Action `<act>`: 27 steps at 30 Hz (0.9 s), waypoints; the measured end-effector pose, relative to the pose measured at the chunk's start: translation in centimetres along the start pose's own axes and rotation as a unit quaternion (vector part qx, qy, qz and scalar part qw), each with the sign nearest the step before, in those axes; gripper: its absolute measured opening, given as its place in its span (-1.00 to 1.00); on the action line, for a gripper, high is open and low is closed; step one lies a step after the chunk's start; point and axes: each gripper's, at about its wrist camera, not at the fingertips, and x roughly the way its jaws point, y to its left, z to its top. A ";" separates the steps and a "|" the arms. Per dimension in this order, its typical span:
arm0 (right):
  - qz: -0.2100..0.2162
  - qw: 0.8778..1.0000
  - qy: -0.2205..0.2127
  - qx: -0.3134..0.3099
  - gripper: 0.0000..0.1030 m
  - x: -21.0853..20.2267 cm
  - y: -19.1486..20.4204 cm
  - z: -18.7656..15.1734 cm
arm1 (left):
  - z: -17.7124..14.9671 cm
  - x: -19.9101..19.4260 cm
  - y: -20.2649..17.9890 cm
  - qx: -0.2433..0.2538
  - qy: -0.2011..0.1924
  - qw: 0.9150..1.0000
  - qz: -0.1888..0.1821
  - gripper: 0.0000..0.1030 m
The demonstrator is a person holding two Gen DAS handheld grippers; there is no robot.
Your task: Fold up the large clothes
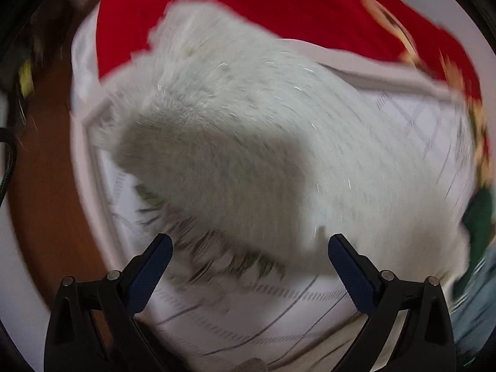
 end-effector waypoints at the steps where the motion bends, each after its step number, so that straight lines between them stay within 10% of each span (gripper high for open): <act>1: -0.001 1.000 0.005 0.007 0.31 0.4 -0.2 0.2 | 1.1 0.7 0.8 -0.023 0.002 1.000 -0.009 0.98; 7: -0.019 1.000 -0.004 0.012 0.31 3.2 0.2 -0.9 | 6.6 0.3 3.4 -0.075 -0.104 0.992 0.008 0.80; 10: -0.025 0.999 -0.008 0.023 0.31 4.4 1.2 -1.0 | 9.3 -1.0 3.6 -0.051 -0.164 0.984 0.042 -0.30; 13: -0.023 0.999 -0.020 0.035 0.31 4.6 2.0 -0.7 | 11.5 -2.7 2.8 0.009 -0.201 0.979 0.044 -0.77; 15: -0.022 0.999 -0.032 0.035 0.23 4.8 2.4 -0.5 | 12.4 -4.2 2.0 0.047 -0.227 0.972 0.043 -0.80; 18: -0.027 0.998 -0.021 0.047 -0.62 6.9 2.4 0.2 | 12.0 -6.4 0.3 0.093 -0.259 0.961 0.040 -0.82; 27: 0.018 0.998 0.021 0.062 -0.55 6.1 0.1 0.6 | 1.2 -12.7 -13.0 0.246 -0.329 0.912 -0.007 -0.84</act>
